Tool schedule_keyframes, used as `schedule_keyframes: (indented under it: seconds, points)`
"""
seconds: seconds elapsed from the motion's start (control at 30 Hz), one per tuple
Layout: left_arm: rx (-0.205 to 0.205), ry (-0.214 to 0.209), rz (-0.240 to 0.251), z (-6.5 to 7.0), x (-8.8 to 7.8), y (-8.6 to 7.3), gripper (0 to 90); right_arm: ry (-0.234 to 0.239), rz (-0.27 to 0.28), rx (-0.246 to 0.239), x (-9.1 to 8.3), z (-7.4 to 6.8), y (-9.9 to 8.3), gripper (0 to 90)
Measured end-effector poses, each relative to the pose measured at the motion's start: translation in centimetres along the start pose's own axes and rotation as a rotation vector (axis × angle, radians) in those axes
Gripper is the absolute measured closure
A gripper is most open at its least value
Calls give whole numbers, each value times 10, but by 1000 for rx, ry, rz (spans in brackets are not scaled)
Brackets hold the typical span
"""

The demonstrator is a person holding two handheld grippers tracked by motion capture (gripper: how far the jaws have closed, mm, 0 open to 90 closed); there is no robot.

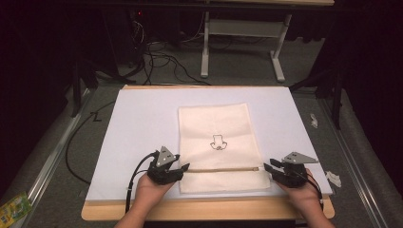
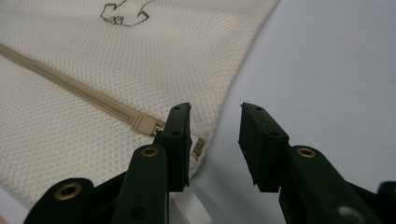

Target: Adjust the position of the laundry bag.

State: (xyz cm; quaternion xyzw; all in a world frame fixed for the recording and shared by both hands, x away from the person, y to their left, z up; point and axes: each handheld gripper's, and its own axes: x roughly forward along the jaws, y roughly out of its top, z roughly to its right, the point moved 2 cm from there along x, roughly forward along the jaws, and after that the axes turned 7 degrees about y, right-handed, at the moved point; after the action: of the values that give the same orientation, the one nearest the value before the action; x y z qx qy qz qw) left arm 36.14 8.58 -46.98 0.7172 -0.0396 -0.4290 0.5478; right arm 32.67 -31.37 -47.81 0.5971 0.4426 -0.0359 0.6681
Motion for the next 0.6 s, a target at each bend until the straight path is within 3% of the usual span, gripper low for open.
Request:
schedule_keyframes:
  seconds: [0.23, 0.4, 0.6]
  points:
    - [13, -22, 24, 5, -2, 2, 491, 2, -32, 4, 8, -1, -1, 694]
    - [22, -25, 20, 10, 0, 3, 484, 41, -47, 57, 12, -2, -3, 676]
    - [43, -25, 0, 15, 4, 2, 475, 7, -67, 91, 14, -3, -3, 648]
